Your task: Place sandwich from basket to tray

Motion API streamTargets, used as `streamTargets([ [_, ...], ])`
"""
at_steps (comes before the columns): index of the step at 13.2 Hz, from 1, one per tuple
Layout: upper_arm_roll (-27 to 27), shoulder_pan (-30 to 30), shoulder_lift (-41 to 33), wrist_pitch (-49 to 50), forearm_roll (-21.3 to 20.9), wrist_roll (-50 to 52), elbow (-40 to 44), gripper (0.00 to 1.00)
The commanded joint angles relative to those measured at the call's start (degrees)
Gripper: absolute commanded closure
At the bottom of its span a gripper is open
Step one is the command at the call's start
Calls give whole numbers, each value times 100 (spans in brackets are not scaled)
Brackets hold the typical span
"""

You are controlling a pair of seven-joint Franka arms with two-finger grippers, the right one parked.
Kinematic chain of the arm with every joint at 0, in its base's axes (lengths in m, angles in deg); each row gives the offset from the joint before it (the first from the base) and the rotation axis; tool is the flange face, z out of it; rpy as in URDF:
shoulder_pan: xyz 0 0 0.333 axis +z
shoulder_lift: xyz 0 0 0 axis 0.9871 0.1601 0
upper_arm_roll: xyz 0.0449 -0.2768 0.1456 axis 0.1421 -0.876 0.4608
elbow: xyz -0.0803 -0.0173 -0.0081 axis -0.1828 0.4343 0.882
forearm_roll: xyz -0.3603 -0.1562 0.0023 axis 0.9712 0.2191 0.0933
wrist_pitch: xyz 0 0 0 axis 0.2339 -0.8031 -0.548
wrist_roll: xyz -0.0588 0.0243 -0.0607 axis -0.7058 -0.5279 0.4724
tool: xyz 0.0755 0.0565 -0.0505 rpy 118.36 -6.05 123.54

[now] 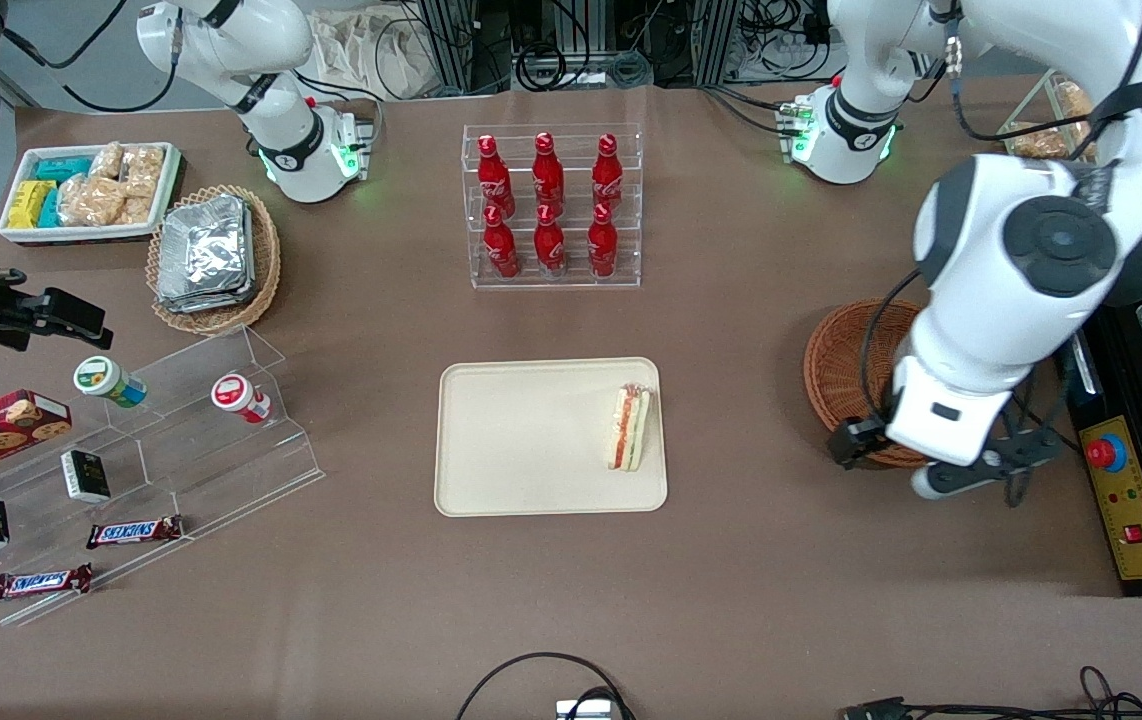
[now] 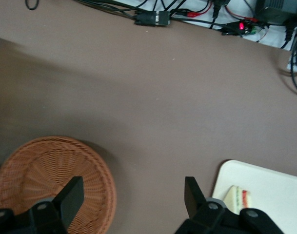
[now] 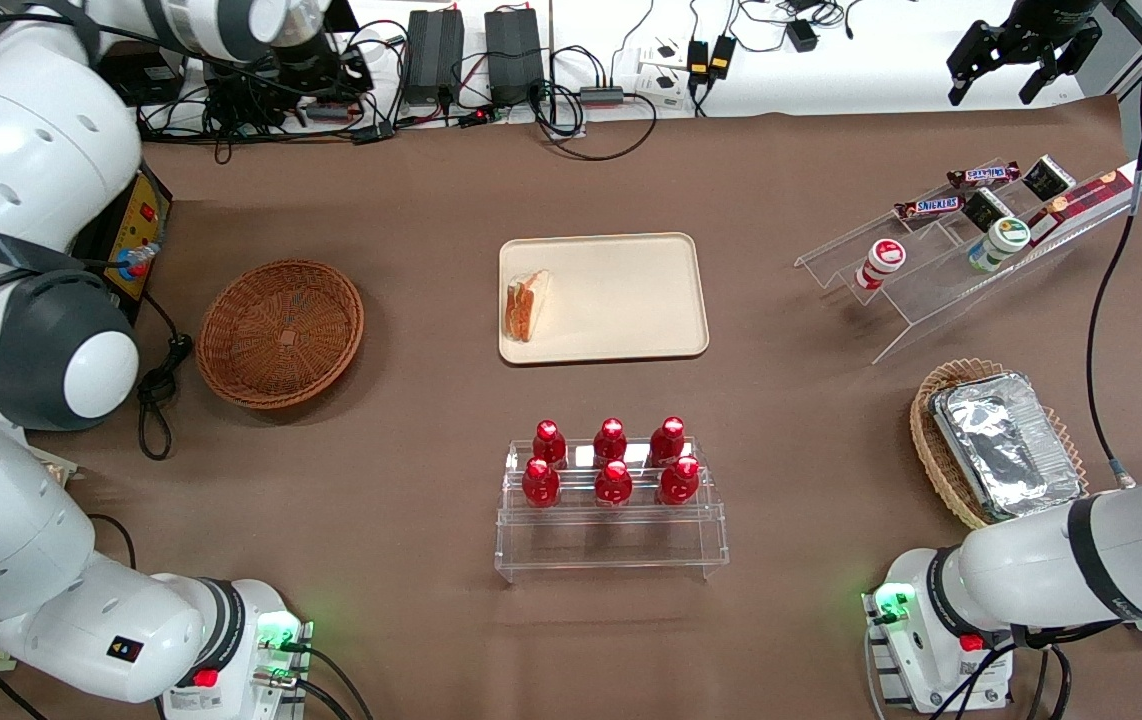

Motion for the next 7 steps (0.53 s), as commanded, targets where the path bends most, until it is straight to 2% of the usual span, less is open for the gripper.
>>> streamTargets([
  [1, -1, 203, -312, 296, 108, -453, -57, 8],
  [7, -28, 844, -795, 806, 257, -1534, -223, 7],
])
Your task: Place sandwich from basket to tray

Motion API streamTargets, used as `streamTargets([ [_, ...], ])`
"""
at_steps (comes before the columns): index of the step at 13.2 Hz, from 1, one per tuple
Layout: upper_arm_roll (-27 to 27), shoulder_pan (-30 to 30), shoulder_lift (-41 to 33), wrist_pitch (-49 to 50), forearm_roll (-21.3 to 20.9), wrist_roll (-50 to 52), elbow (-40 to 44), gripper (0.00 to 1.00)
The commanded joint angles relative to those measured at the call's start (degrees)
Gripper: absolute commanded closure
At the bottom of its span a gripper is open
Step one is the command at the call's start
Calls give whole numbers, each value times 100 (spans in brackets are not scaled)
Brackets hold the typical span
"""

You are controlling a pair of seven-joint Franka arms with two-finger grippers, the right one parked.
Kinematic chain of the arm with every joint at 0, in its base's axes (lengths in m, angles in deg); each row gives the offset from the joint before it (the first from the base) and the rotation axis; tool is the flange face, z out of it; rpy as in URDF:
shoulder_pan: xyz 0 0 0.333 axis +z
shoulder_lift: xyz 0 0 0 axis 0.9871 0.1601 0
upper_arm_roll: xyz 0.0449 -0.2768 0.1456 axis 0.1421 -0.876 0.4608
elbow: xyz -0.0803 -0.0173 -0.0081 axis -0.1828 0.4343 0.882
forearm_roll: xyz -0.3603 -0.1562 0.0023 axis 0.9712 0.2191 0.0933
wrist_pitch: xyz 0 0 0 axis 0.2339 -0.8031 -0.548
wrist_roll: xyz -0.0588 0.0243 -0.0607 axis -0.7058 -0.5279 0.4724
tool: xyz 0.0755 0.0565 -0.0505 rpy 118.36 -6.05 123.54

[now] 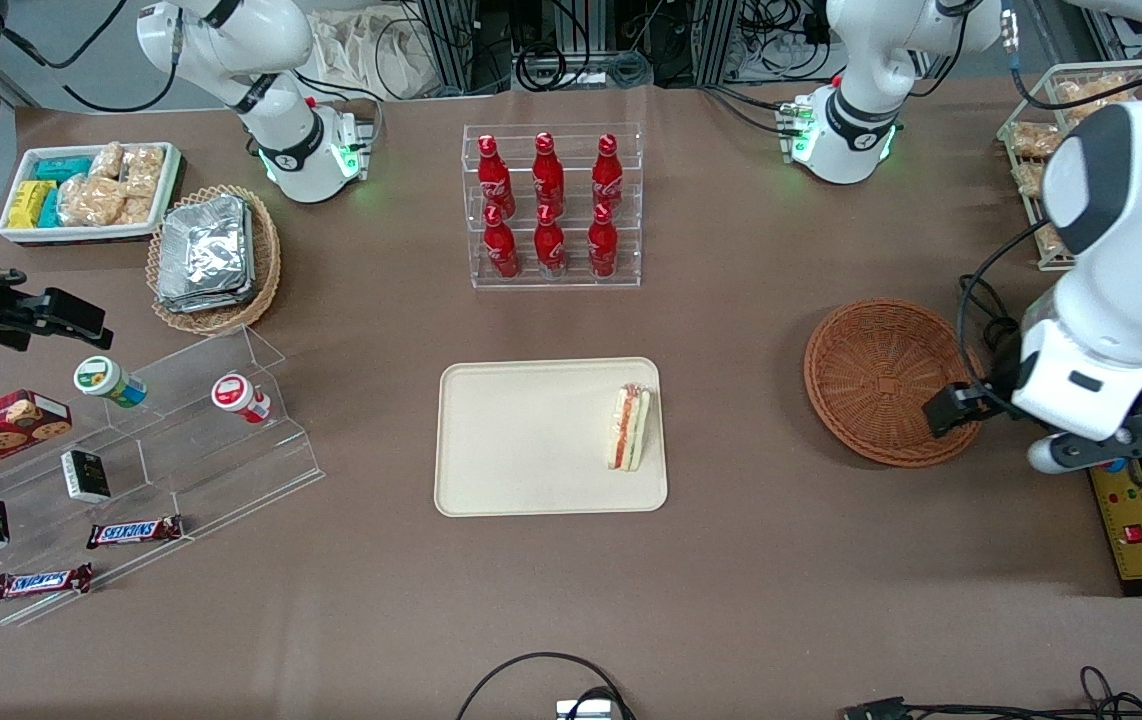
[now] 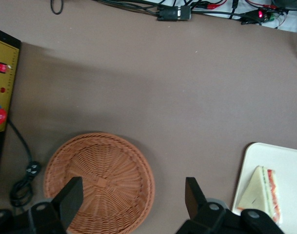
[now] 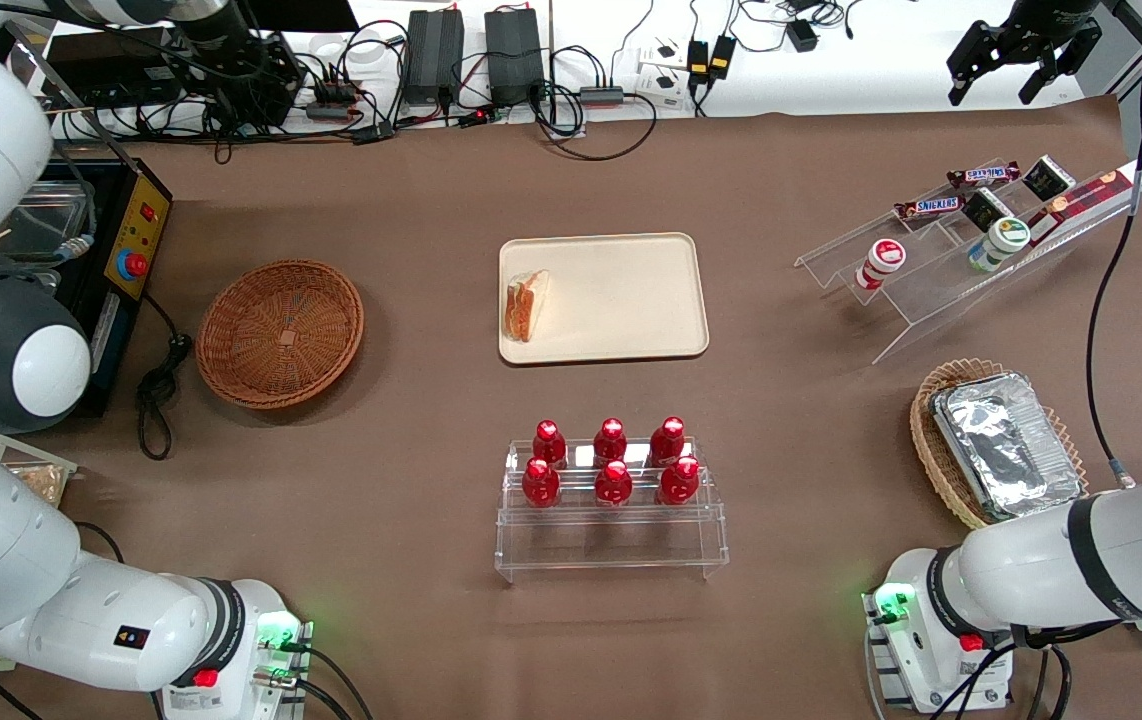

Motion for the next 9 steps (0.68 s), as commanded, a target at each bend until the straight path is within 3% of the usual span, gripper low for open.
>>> streamTargets([
  [1, -49, 226, -476, 179, 113, -524, -320, 6],
  [4, -276, 717, -758, 565, 130, -1190, -374, 0],
  [6, -706, 1183, -925, 768, 113, -1561, -382, 0],
  [9, -883, 1220, -1320, 777, 25, -1668, -716, 0],
])
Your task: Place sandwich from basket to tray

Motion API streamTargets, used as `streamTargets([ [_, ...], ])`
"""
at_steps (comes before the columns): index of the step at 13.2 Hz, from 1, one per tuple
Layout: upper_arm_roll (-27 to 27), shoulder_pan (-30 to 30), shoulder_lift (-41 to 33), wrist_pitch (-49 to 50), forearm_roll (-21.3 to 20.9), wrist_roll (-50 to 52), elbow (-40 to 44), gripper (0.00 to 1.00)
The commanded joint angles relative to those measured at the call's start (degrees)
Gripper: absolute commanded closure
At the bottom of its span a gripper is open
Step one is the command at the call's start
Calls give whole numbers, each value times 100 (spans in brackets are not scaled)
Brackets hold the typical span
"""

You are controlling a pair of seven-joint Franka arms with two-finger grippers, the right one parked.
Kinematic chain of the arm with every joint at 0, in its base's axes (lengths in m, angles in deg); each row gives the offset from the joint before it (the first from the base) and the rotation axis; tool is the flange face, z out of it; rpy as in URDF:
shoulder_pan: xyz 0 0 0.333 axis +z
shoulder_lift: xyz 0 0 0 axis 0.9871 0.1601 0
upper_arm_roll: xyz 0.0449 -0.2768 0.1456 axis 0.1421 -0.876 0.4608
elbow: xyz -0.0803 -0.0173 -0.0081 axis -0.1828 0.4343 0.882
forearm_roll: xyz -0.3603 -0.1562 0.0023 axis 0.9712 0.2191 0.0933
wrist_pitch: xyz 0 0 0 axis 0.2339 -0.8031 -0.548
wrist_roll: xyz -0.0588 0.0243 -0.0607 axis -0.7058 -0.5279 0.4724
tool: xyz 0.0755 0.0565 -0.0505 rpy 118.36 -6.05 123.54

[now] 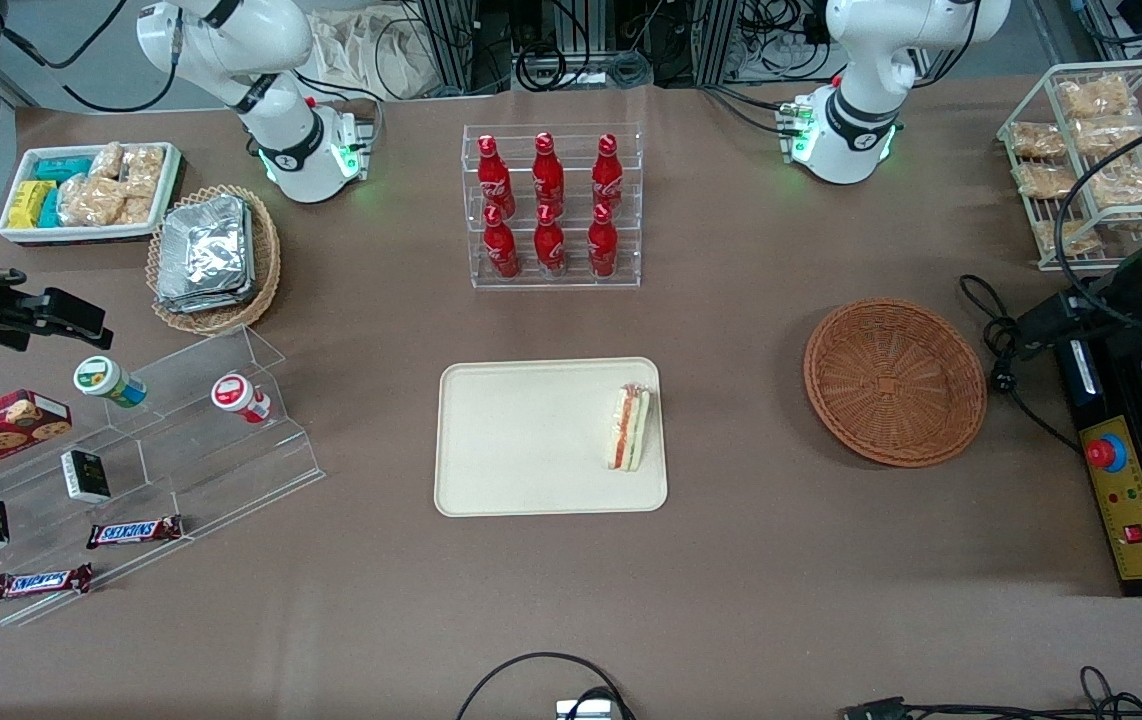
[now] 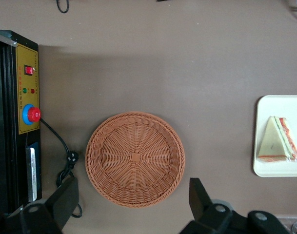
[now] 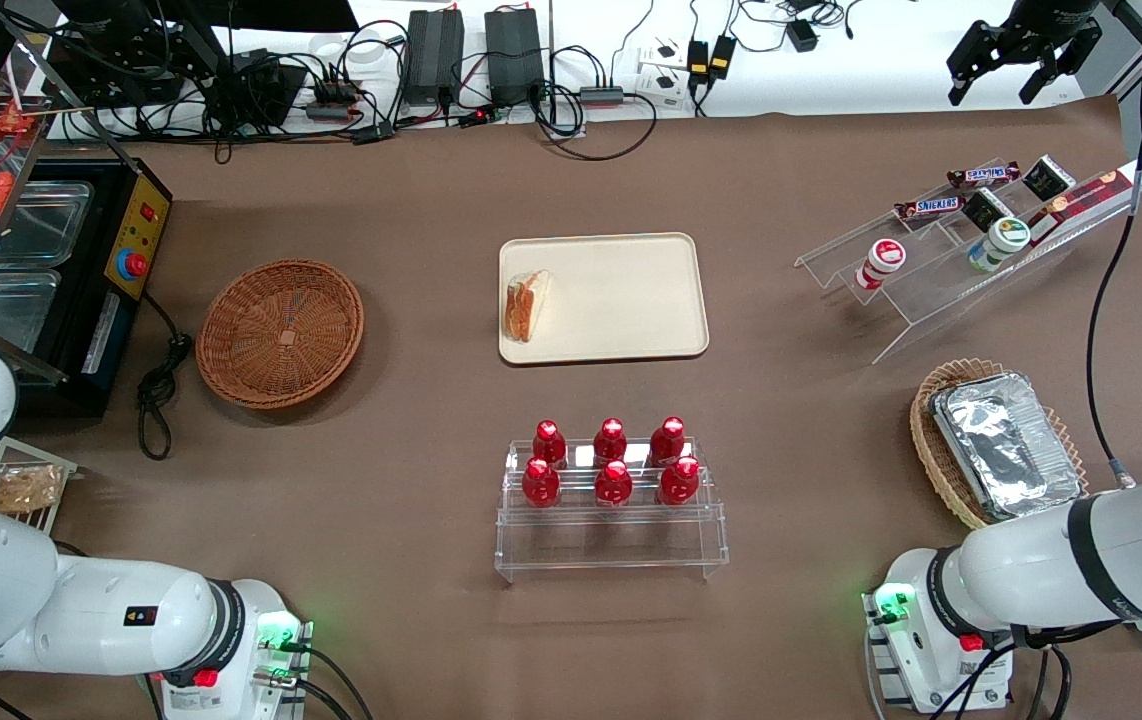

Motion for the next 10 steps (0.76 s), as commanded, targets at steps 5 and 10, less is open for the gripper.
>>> streamTargets([
  [5, -438, 335, -883, 33, -37, -324, -732, 0],
  [10, -447, 247, -875, 296, -37, -272, -688, 0],
])
